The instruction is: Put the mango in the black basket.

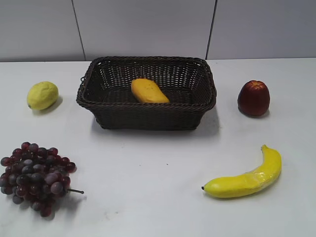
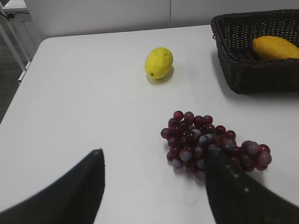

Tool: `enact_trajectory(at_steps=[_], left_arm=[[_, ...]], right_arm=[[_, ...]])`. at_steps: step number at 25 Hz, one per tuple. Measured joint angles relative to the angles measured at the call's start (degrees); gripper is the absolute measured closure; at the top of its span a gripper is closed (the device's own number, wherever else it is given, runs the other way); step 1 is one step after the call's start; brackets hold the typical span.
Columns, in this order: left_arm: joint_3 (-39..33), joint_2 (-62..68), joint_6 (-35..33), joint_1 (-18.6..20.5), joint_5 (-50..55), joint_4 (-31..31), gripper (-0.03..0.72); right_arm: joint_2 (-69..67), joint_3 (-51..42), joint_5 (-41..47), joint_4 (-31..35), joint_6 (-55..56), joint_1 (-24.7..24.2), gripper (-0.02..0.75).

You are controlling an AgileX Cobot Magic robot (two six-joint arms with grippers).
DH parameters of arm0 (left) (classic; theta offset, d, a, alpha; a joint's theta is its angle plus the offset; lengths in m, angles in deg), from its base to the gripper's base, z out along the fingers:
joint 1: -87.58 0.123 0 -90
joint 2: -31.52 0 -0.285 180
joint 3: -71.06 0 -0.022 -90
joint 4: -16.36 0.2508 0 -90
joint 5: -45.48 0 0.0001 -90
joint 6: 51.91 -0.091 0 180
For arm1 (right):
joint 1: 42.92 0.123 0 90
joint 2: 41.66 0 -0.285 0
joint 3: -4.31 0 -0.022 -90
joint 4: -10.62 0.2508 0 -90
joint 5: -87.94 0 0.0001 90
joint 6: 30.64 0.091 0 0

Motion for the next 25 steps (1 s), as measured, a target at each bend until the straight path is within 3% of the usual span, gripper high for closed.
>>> enact_trajectory(at_steps=[13, 25], left_arm=[[0.00, 0.00, 0.00, 0.00, 0.00, 0.00, 0.169], [0.00, 0.00, 0.00, 0.00, 0.00, 0.00, 0.169]], right_arm=[[12.32, -17.50, -3.02, 0.56, 0.85, 0.00, 0.142], [28.33, -20.26, 0.85, 1.78, 1.15, 0.00, 0.142]])
